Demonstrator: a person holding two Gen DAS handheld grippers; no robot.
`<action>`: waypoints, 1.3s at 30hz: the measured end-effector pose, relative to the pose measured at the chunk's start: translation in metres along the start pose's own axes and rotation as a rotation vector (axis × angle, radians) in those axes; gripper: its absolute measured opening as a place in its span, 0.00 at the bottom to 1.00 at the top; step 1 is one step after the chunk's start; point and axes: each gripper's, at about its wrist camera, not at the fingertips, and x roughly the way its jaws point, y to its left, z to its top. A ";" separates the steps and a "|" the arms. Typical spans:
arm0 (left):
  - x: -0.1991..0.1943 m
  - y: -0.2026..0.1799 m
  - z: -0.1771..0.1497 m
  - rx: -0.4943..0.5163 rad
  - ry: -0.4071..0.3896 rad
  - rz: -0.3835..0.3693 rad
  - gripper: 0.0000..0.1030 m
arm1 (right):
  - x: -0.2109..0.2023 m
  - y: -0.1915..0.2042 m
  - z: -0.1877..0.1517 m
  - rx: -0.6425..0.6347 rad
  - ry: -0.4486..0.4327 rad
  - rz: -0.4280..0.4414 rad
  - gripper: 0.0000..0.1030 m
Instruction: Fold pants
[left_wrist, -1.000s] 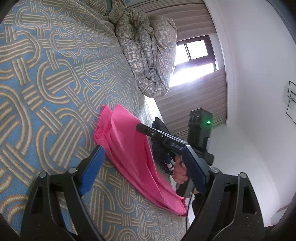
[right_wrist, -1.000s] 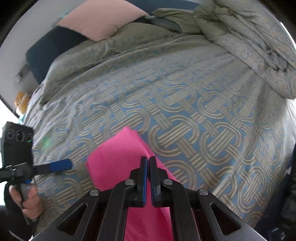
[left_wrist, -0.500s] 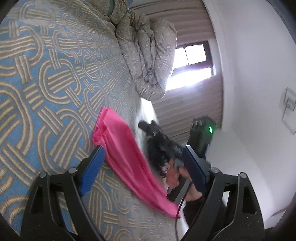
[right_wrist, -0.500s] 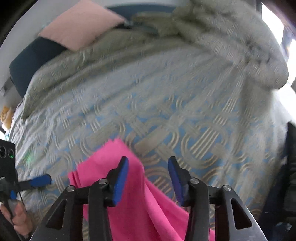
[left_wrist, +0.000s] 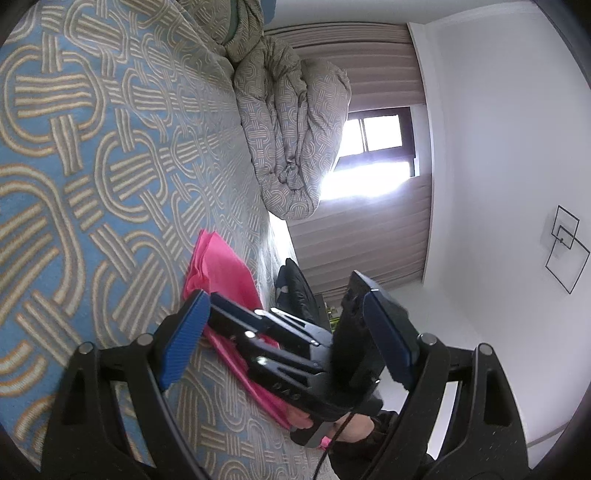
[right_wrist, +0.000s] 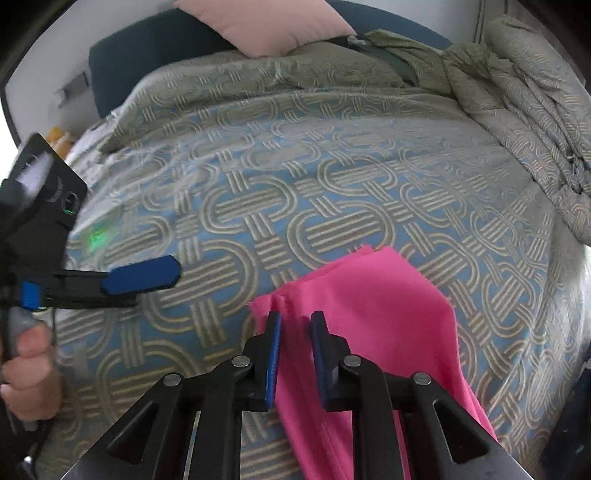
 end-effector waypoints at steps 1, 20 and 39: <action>-0.001 0.001 0.000 -0.001 0.000 -0.002 0.83 | 0.003 0.002 -0.001 -0.002 0.004 0.000 0.15; 0.006 -0.003 0.001 0.012 0.006 0.016 0.83 | -0.010 0.003 0.001 0.152 -0.049 0.070 0.03; 0.106 -0.122 -0.084 0.495 0.224 0.292 0.83 | -0.228 -0.142 -0.232 0.734 -0.230 -0.124 0.47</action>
